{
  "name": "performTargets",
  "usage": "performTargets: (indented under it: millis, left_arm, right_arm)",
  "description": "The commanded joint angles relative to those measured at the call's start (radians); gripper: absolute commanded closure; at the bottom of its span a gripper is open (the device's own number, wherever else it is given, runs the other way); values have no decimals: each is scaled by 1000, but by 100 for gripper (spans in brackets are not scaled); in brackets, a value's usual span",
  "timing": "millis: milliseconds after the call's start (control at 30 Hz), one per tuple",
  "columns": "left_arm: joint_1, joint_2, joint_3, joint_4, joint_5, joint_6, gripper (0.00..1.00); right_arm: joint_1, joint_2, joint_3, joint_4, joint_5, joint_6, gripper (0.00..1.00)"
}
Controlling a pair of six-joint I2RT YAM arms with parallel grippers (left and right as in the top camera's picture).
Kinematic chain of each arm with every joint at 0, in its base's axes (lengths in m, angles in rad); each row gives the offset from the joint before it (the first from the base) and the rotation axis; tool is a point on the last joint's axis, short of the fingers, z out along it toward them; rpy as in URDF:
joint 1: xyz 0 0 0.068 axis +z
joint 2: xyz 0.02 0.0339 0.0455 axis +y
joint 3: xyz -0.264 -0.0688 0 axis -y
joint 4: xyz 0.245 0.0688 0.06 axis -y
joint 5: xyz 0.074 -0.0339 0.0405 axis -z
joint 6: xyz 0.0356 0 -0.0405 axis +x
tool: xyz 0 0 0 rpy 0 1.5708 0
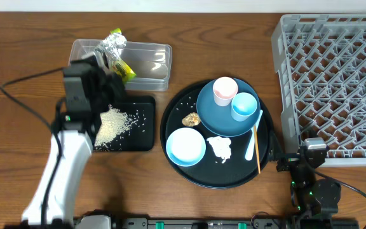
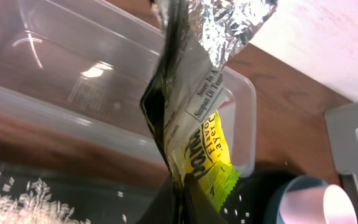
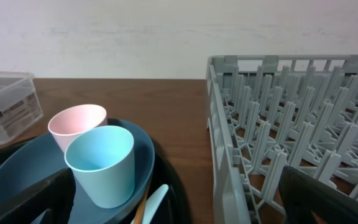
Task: Sort waste into correct bins and load items into the dishwasher rack
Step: 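Lift the wrappers with the left gripper and carry them over the clear container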
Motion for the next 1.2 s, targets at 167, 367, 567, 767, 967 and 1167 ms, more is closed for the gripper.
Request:
performTargets:
  millis: [167, 367, 567, 767, 967, 1167]
  left_arm:
    - [29, 295, 436, -253, 119, 92, 94]
    - [17, 476, 692, -477, -84, 184, 94]
    - [0, 549, 694, -465, -176, 249, 94]
    - [-6, 613, 694, -462, -188, 257, 94]
    - [-6, 661, 694, -457, -228, 258, 94]
    - [-6, 671, 690, -462, -228, 257, 94]
  right_arm:
    - [-7, 0, -3, -2, 7, -11, 1]
    - [-7, 0, -3, -2, 7, -11, 1]
    - [-7, 0, -3, -2, 7, -11, 1]
    - [-7, 0, -3, -2, 7, -11, 1]
    - [-7, 0, -3, -2, 7, -11, 1]
    - [-7, 0, -3, -2, 7, -11, 1]
